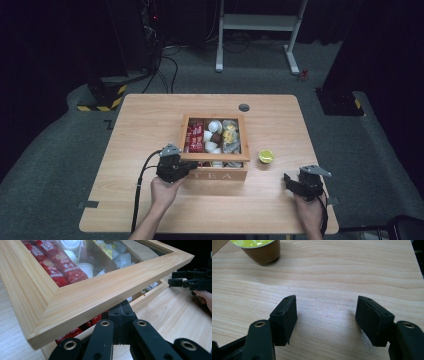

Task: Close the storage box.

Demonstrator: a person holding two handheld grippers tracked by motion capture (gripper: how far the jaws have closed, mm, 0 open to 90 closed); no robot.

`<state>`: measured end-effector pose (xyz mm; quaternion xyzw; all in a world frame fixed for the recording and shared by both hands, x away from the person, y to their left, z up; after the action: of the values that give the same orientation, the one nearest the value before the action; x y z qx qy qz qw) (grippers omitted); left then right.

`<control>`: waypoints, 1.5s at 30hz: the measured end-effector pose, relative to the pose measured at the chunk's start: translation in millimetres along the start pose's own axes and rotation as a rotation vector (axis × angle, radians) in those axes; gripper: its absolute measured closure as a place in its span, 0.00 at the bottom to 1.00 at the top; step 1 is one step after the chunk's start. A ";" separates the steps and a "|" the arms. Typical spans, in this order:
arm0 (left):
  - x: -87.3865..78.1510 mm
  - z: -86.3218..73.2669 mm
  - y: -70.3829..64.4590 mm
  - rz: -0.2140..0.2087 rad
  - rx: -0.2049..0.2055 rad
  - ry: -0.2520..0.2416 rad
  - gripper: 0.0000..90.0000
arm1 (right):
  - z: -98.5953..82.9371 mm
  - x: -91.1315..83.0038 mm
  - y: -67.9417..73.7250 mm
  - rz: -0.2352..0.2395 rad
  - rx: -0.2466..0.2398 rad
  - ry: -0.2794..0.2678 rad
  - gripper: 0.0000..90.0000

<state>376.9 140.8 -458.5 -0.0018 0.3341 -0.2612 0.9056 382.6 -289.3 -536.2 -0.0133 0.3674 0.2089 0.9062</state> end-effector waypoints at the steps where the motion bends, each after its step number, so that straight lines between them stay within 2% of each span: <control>1: 0.1 -1.2 0.2 -0.001 -0.002 0.000 1.00 | 0.0 -0.1 0.0 0.001 0.000 0.001 0.37; 9: 2.1 -6.8 0.7 0.004 0.003 0.009 1.00 | 0.0 0.0 0.0 0.000 0.001 0.000 0.37; 16: 3.1 -11.0 0.0 0.003 -0.016 0.011 1.00 | 0.0 0.0 0.1 0.000 0.000 0.000 0.37; 20: 2.3 -13.2 0.2 0.004 -0.004 0.013 1.00 | 0.0 0.0 0.2 -0.001 0.000 0.000 0.37; 25: 4.0 -17.7 -0.5 0.006 -0.017 0.015 1.00 | 0.0 0.0 0.2 0.000 0.001 0.000 0.37; 32: 5.1 -23.5 -0.3 0.012 -0.019 0.017 1.00 | 0.0 0.0 0.1 0.000 0.000 0.001 0.37; 37: 4.9 -24.4 -0.2 0.017 -0.002 0.021 1.00 | 0.0 0.0 0.2 0.000 0.000 0.001 0.37; 40: 5.9 -26.0 -1.1 0.016 -0.014 0.026 1.00 | 0.0 0.0 0.1 0.000 0.000 0.001 0.37; 45: 7.2 -29.0 -2.1 0.015 -0.011 0.029 1.00 | 0.0 0.0 0.1 0.000 0.000 0.001 0.37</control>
<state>362.9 140.5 -485.1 -0.0006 0.3485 -0.2527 0.9026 382.6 -289.2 -536.2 -0.0131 0.3678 0.2089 0.9061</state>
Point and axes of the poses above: each handheld gripper's, and its own axes: x roughly forward along the jaws, z roughly out of its top, y roughly to its left, the point moved 2 cm from there along x, roughly forward along the jaws, and after that the axes turned 12 degrees about z, right-handed, at the moved point
